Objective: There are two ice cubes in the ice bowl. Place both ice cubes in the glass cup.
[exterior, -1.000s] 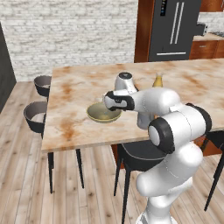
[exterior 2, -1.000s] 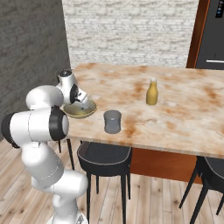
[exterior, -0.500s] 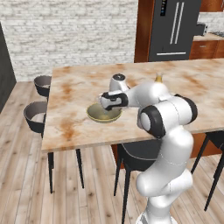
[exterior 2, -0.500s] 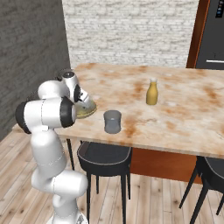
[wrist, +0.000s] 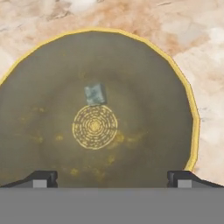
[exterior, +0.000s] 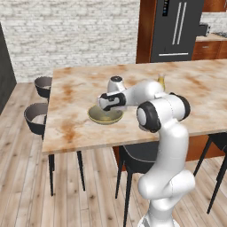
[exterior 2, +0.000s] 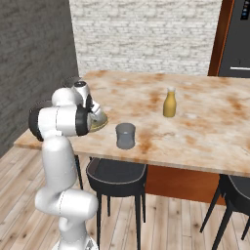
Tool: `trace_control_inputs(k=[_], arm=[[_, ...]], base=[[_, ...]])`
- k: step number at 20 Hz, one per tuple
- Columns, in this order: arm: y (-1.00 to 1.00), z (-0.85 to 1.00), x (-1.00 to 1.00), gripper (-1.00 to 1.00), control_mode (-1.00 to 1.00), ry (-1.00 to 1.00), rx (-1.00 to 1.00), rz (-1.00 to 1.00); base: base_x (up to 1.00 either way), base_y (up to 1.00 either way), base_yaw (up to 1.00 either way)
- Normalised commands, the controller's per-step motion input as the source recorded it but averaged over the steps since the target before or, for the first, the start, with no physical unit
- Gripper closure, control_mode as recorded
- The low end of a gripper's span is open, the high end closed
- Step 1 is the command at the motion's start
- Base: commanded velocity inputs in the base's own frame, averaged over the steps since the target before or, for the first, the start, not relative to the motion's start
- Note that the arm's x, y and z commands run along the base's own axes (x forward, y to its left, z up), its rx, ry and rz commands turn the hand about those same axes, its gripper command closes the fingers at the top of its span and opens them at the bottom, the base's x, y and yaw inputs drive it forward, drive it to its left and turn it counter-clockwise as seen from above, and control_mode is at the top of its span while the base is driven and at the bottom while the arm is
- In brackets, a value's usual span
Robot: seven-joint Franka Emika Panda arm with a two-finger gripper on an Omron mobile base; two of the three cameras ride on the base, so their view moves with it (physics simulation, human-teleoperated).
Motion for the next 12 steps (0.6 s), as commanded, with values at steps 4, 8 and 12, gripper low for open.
trace_control_inputs(k=[4,8,12], arm=[[0.00,-0.34,0.40,-1.00,-1.00,0.05,0.00,0.00],[0.00,-0.31,0.39,-1.00,-1.00,0.01,0.00,0.00],[0.00,-0.33,0.36,-1.00,-1.00,0.00,0.00,0.00]], base=[[0.00,0.00,0.00],[0.00,0.00,0.00],[0.00,0.00,0.00]])
